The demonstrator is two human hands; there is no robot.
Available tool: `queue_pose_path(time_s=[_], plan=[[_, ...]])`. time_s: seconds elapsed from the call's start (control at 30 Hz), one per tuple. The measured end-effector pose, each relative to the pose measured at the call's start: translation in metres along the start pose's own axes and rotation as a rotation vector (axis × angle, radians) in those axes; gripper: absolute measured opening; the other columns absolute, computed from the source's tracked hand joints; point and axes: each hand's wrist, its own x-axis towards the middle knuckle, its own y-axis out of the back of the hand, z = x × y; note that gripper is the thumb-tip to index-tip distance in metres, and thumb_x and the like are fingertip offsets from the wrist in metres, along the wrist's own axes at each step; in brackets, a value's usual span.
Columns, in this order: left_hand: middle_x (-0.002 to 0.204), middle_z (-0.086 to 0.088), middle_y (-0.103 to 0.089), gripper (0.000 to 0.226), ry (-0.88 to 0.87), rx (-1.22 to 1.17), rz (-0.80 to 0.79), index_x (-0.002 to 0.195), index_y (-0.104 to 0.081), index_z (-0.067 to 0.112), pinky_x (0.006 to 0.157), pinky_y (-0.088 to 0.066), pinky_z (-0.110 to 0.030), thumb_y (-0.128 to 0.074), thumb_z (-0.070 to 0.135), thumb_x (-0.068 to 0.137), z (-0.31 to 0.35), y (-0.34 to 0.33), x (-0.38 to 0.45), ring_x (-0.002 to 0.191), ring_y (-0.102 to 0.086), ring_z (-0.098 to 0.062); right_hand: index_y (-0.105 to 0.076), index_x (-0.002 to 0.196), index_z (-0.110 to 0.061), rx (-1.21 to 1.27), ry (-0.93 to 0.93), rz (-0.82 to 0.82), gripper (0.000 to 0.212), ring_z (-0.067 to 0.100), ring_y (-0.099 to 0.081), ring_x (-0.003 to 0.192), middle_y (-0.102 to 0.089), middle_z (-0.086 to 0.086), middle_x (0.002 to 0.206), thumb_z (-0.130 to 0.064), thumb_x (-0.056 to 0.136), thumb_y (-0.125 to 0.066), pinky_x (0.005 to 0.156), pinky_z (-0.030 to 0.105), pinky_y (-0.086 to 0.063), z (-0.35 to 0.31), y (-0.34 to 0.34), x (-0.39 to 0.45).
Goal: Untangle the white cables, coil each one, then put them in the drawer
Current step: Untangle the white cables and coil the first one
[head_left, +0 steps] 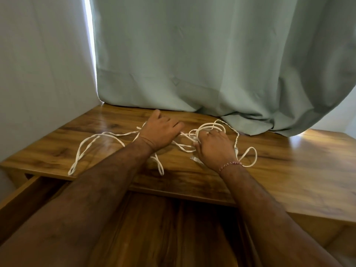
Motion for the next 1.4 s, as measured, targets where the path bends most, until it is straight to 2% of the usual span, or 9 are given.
queue_pose_path(time_s=[0.1, 0.27, 0.37, 0.63, 0.87, 1.03, 1.17, 1.3, 1.4], plan=[[0.091, 0.000, -0.073, 0.036, 0.286, -0.068, -0.268, 0.099, -0.065, 0.026, 0.081, -0.038, -0.041, -0.046, 0.057, 0.098, -0.007, -0.004, -0.004, 0.078, -0.069, -0.026, -0.062, 0.108, -0.017, 0.054, -0.157, 0.003, 0.030, 0.030, -0.062, 0.101, -0.071, 0.009, 0.101, -0.042, 0.104, -0.046, 0.092, 0.041, -0.041, -0.007, -0.005, -0.007], [0.062, 0.009, -0.058, 0.055, 0.457, -0.581, -0.398, 0.071, -0.064, 0.028, 0.054, -0.032, -0.029, -0.045, 0.073, 0.095, -0.022, -0.013, -0.021, 0.062, -0.056, -0.012, -0.061, 0.098, -0.009, 0.199, -0.552, 0.169, 0.037, 0.038, -0.066, 0.087, -0.071, 0.016, 0.086, -0.041, 0.103, -0.044, 0.084, 0.045, -0.046, 0.007, -0.031, -0.020], [0.063, 0.007, -0.060, 0.056, 0.539, -0.717, -0.279, 0.076, -0.068, 0.028, 0.057, -0.035, -0.031, -0.038, 0.071, 0.096, -0.025, -0.021, -0.042, 0.061, -0.056, -0.012, -0.062, 0.098, -0.006, 0.273, -0.702, 0.251, 0.035, 0.041, -0.066, 0.088, -0.071, 0.019, 0.087, -0.037, 0.103, -0.047, 0.082, 0.045, -0.048, 0.015, -0.028, -0.018], [0.109, -0.009, -0.069, 0.026, 0.758, -0.281, -0.181, 0.112, -0.064, 0.021, 0.088, -0.043, -0.046, -0.048, 0.039, 0.101, -0.026, -0.016, -0.029, 0.103, -0.063, -0.034, -0.062, 0.090, -0.006, 0.369, -0.803, 0.391, 0.034, 0.040, -0.066, 0.080, -0.070, 0.017, 0.082, -0.037, 0.100, -0.053, 0.073, 0.045, -0.052, 0.010, -0.025, -0.019], [0.128, -0.002, -0.060, 0.038, 0.608, -0.734, 0.217, 0.132, -0.059, 0.019, 0.095, -0.047, -0.043, -0.047, 0.037, 0.101, 0.023, 0.035, 0.039, 0.114, -0.055, -0.018, -0.060, 0.083, -0.005, 0.256, -0.703, 0.463, 0.031, 0.039, -0.060, 0.068, -0.064, 0.017, 0.070, -0.031, 0.099, -0.058, 0.073, 0.046, -0.048, 0.004, -0.017, -0.024], [0.134, 0.002, -0.061, 0.050, 0.688, -1.168, -0.110, 0.150, -0.042, 0.025, 0.095, -0.057, -0.044, -0.051, 0.029, 0.101, 0.065, 0.049, 0.045, 0.111, -0.063, -0.013, -0.062, 0.094, -0.002, 0.278, -0.754, 0.505, 0.031, 0.042, -0.062, 0.080, -0.068, 0.023, 0.083, -0.031, 0.102, -0.055, 0.080, 0.047, -0.045, 0.001, -0.012, -0.029], [0.140, -0.001, -0.062, 0.062, 0.870, -1.003, -0.428, 0.155, -0.033, 0.029, 0.107, -0.047, -0.052, -0.059, 0.037, 0.099, 0.075, 0.027, 0.011, 0.125, -0.061, -0.025, -0.063, 0.095, -0.004, 0.261, -0.764, 0.457, 0.033, 0.038, -0.063, 0.082, -0.069, 0.019, 0.083, -0.035, 0.102, -0.053, 0.086, 0.046, -0.045, 0.000, -0.009, -0.035], [0.115, 0.015, -0.073, 0.030, 0.802, -0.852, -0.503, 0.122, -0.060, 0.043, 0.108, -0.031, -0.051, -0.059, 0.040, 0.092, 0.078, 0.019, -0.008, 0.115, -0.064, -0.017, -0.063, 0.094, -0.006, 0.256, -0.746, 0.422, 0.032, 0.036, -0.064, 0.081, -0.069, 0.017, 0.081, -0.036, 0.102, -0.054, 0.082, 0.047, -0.049, -0.001, -0.010, -0.037], [0.096, 0.020, -0.075, 0.024, 0.922, -1.148, -0.446, 0.100, -0.071, 0.046, 0.110, -0.033, -0.052, -0.060, 0.050, 0.079, 0.071, 0.016, -0.011, 0.103, -0.068, -0.011, -0.064, 0.095, -0.006, 0.256, -0.749, 0.384, 0.032, 0.038, -0.065, 0.084, -0.069, 0.018, 0.084, -0.036, 0.101, -0.054, 0.085, 0.046, -0.047, 0.000, -0.012, -0.037]])
